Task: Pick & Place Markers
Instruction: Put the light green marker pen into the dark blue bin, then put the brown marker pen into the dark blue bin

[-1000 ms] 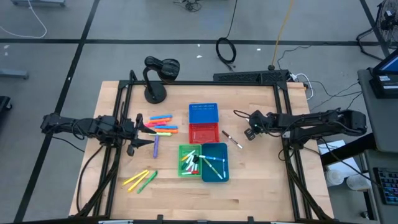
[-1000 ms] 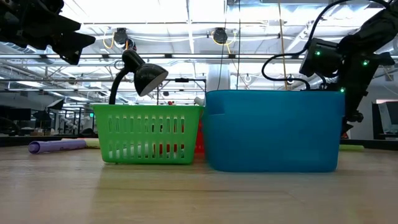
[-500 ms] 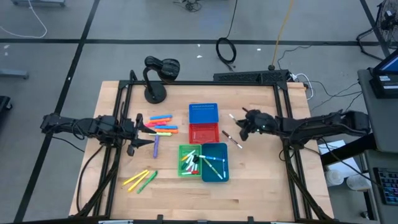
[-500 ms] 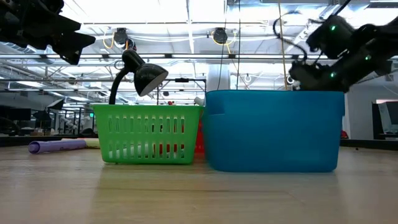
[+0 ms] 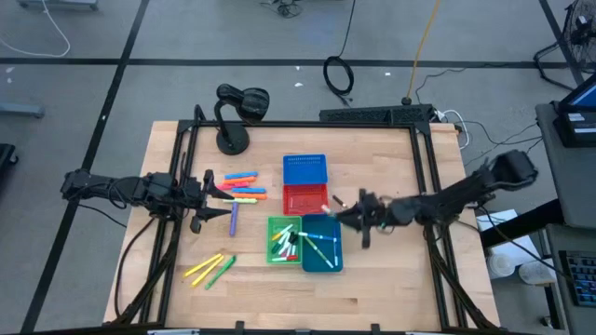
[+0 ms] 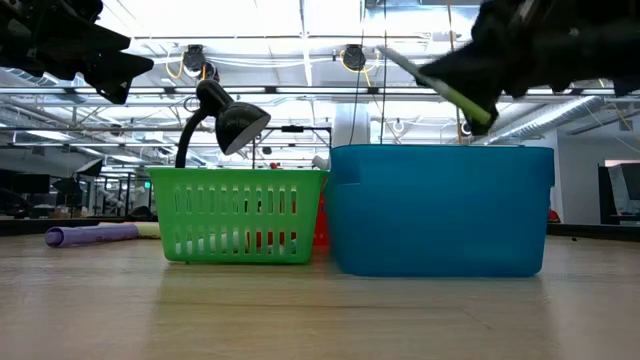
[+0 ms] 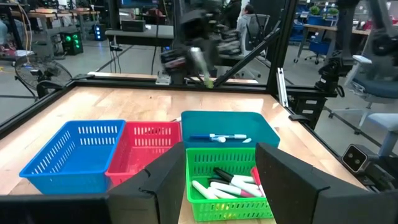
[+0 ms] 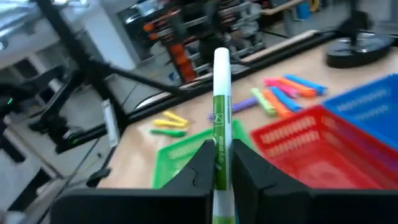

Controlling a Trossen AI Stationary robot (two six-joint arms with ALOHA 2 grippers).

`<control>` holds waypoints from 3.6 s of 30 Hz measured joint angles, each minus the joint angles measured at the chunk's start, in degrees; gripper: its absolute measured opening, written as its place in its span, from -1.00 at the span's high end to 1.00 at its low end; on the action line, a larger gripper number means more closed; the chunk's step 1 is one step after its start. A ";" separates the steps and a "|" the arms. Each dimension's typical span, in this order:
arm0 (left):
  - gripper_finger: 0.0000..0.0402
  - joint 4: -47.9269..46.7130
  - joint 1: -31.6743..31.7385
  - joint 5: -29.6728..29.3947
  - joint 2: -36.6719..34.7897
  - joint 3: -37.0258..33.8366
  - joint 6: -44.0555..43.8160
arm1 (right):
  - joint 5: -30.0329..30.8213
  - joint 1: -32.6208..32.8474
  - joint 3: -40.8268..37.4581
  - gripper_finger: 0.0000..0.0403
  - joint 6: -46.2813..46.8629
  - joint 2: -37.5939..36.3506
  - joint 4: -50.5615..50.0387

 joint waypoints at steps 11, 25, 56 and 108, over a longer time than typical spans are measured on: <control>0.01 0.00 0.02 -0.03 -0.01 0.00 0.00 | 4.14 6.42 27.67 0.91 -18.60 29.81 0.22; 0.01 0.00 -0.01 -0.04 -0.01 0.00 0.00 | 7.76 0.12 35.11 0.91 -21.74 40.51 -0.17; 0.01 0.01 0.00 -0.07 0.00 0.00 0.00 | 26.74 9.16 35.02 0.91 -10.07 31.79 -21.70; 0.01 0.00 0.00 -0.04 -0.01 0.00 0.00 | 23.50 9.60 22.16 0.30 16.35 0.51 -77.96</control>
